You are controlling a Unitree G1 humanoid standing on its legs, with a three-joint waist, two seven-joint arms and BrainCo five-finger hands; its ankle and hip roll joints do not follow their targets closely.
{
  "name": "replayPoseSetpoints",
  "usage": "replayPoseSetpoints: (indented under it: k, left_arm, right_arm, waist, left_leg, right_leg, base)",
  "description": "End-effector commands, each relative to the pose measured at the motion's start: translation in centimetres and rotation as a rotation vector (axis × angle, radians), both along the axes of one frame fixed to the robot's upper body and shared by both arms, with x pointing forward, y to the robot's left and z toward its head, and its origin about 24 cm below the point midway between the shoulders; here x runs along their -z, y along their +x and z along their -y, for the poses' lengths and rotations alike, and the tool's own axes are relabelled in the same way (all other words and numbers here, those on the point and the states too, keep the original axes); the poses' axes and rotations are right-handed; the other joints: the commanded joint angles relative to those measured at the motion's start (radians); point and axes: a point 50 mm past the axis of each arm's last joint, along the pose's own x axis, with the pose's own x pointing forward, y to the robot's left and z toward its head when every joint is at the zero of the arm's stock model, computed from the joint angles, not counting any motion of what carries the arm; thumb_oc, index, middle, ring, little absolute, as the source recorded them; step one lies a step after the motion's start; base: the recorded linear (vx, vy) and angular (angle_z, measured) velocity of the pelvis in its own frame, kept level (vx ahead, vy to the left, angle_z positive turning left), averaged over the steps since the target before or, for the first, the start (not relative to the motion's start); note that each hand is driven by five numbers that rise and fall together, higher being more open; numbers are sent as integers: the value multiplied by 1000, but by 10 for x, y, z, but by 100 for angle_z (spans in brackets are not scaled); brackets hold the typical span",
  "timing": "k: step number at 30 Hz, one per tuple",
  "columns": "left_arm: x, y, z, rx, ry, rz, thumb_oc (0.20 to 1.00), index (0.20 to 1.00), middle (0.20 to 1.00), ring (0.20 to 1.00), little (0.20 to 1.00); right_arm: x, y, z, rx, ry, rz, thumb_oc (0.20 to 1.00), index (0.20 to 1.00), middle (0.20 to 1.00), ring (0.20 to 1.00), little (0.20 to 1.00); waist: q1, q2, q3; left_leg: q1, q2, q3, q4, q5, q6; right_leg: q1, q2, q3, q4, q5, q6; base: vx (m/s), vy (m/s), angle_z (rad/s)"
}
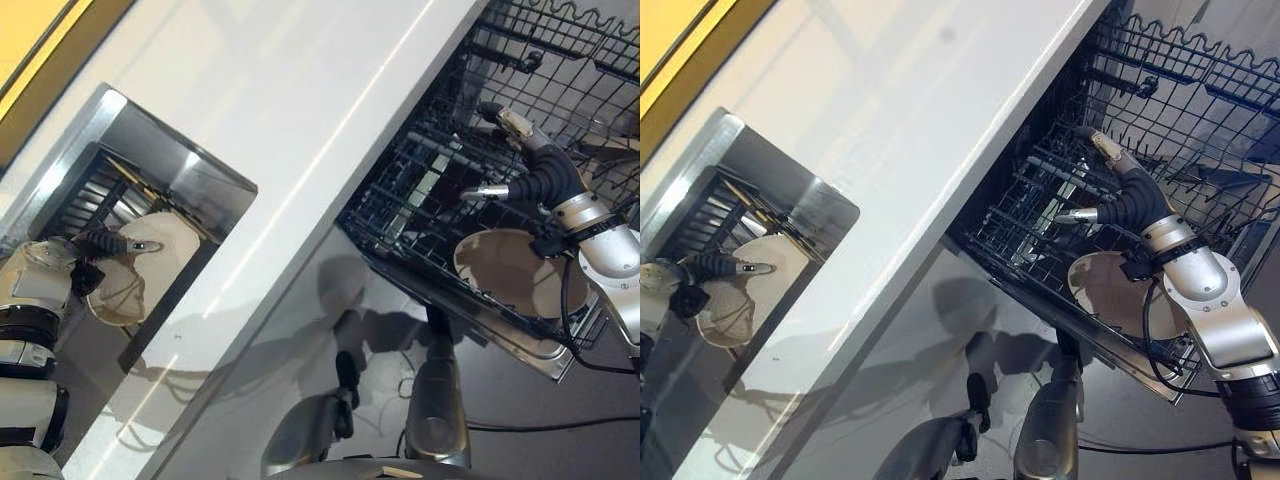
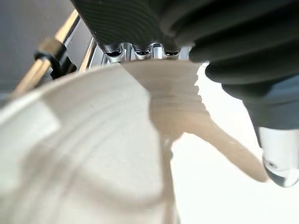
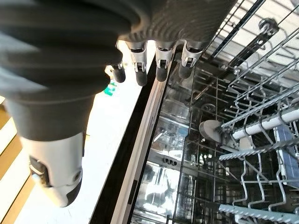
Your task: Pick up plates and place into dishwasher.
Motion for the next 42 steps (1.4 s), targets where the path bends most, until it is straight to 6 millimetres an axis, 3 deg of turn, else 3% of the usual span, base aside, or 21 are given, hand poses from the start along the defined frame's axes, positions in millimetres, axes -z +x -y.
replayPoseSetpoints:
  k: [1,5,10,15,24,25,26,27,29,42]
  left_arm:
    - [46,-14,45,262,-423,-104,1000,1000,1000,1000,1000]
    - [26,-7,88,489,-591,0,1000,1000,1000,1000,1000]
    - [32,-23,128,737,-619,-173,1000,1000,1000,1000,1000]
    - [44,-42,141,833,-579,-265,1000,1000,1000,1000,1000]
    - [40,-62,140,848,-586,-318,1000,1000,1000,1000,1000]
    - [41,-64,139,848,-587,-326,846,846,846,846,846]
    - [42,-65,139,848,-592,-330,595,595,595,595,595]
    - [44,-66,138,850,-597,-336,545,545,545,545,545]
    - [44,-67,138,854,-603,-335,225,225,225,225,225]
    - [36,-63,134,819,-573,-269,200,200,200,200,200]
  right_arm:
    - [-33,-15,-6,-89,-9,146,1000,1000,1000,1000,1000]
    - [-27,-18,1,-80,1,134,1000,1000,1000,1000,1000]
    - [-20,-16,4,-73,30,111,1000,1000,1000,1000,1000]
    - [-13,-18,2,-66,58,85,1000,1000,1000,1000,1000]
    - [-4,-23,11,-27,92,71,1000,1000,1000,1000,1000]
    - [-5,-23,12,-23,96,72,1000,1000,1000,1000,1000]
    - [-5,-23,12,-21,98,72,1000,1000,1000,1000,1000]
    - [-5,-23,13,-20,98,72,1000,1000,1000,1000,1000]
    - [-5,-24,14,-17,103,74,1000,1000,1000,1000,1000]
    - [1,-27,18,-14,127,77,1000,1000,1000,1000,1000]
  waist:
    - [6,-14,-25]
    - [20,-6,-33]
    - [41,4,-54]
    - [70,11,-79]
    - [108,9,-100]
    - [111,8,-101]
    - [111,7,-102]
    - [112,6,-103]
    - [113,4,-103]
    - [115,-13,-111]
  left_leg:
    - [-78,20,-25,38,65,-32]
    - [-61,17,-26,40,56,-28]
    - [-41,10,-45,34,51,-21]
    - [-17,5,-74,25,48,-15]
    - [-6,4,-110,29,46,-10]
    - [-7,4,-113,31,46,-10]
    - [-8,4,-114,32,46,-10]
    - [-7,4,-115,32,45,-10]
    - [-6,5,-117,32,44,-9]
    - [-10,13,-117,33,44,-8]
  right_leg:
    - [43,-49,34,154,-112,14]
    - [71,-59,21,151,-120,21]
    - [107,-70,1,142,-121,24]
    - [148,-77,-23,134,-132,31]
    - [177,-84,-56,136,-135,38]
    - [178,-83,-58,137,-135,39]
    - [178,-83,-58,137,-136,39]
    - [179,-83,-59,137,-136,40]
    - [181,-82,-59,135,-137,41]
    - [183,-79,-61,126,-130,45]
  base:
    - [14,-33,-1]
    - [27,-44,3]
    - [27,-68,12]
    - [36,-80,19]
    - [22,-69,10]
    - [12,-39,10]
    - [14,-32,12]
    - [16,-23,10]
    - [18,-28,1]
    - [4,-12,1]
